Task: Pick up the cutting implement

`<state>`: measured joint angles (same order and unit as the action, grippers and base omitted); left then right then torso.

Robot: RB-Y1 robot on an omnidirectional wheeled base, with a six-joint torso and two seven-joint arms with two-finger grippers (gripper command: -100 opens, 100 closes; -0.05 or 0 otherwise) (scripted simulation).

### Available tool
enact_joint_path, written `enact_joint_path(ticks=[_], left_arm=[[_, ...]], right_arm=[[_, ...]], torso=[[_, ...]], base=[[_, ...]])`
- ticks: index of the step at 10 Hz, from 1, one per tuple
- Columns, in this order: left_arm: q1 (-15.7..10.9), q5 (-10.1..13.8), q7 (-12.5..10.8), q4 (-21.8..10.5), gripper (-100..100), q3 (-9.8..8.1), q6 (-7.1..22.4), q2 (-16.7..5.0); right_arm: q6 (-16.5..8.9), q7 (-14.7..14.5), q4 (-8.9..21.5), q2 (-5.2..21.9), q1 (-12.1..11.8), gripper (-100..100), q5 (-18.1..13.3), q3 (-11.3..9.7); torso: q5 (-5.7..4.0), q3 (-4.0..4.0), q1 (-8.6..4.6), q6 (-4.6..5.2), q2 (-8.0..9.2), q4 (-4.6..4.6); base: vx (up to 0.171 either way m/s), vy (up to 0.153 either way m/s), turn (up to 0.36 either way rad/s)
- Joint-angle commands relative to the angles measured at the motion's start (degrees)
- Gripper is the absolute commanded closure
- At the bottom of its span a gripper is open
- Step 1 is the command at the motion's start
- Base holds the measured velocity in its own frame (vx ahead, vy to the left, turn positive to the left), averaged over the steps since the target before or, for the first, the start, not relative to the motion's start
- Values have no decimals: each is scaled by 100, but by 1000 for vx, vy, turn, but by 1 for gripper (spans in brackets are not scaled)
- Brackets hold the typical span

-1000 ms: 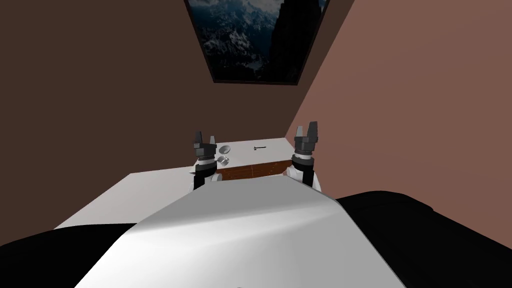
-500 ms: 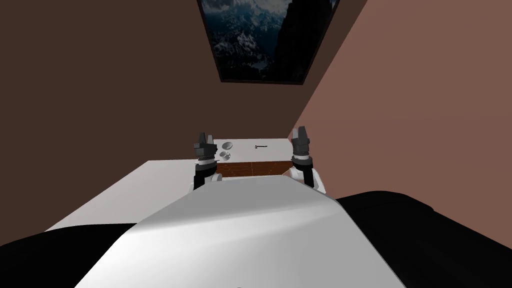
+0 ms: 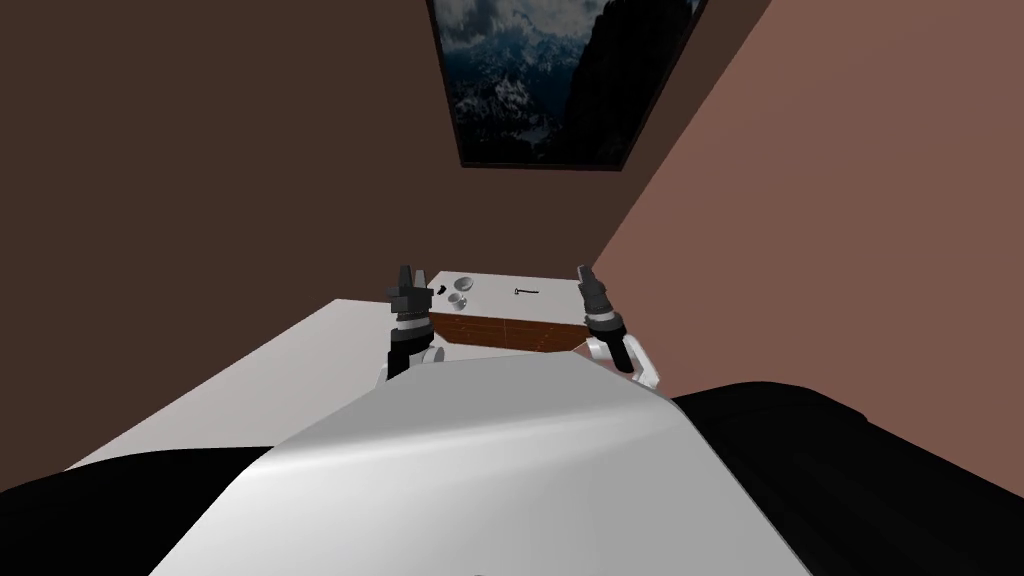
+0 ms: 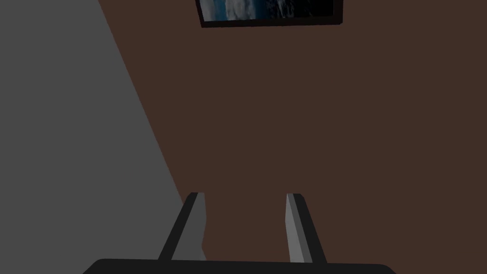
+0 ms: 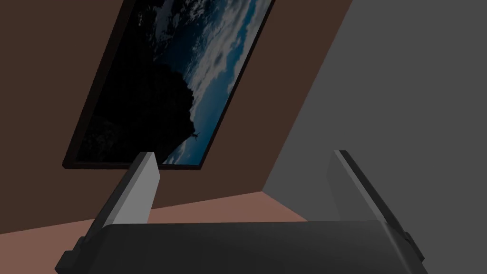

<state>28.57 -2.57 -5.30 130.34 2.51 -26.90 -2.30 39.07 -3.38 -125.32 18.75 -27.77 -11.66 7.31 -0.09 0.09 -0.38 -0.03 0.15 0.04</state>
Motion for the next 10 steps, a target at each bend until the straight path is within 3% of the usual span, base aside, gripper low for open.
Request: enact_joint_path(ticks=[1,2,6,9,10], left_arm=[[0,0,0,0,0,0,0,0],[0,0,0,0,0,0,0,0],[2,0,0,0,0,-1,0,0],[1,0,0,0,0,0,0,0],[2,0,0,0,0,-1,0,0]], right_arm=[[94,13,274,286,-55,-100,-222,21],[94,13,274,367,-55,-100,-222,21],[260,50,958,1046,-149,-100,-608,85],[305,59,1212,1347,-192,-100,-737,88],[345,65,1475,1560,-240,-100,-865,79]], torso=[[0,0,0,0,0,0],[-1,6,-3,1,12,2],[1,-4,7,6,-7,-1],[2,-9,13,1,-16,-3],[3,-10,14,7,-19,-3]], base=[[-105,-84,410],[-76,-71,96],[-53,-52,266],[-33,-32,207],[-27,-22,269]])
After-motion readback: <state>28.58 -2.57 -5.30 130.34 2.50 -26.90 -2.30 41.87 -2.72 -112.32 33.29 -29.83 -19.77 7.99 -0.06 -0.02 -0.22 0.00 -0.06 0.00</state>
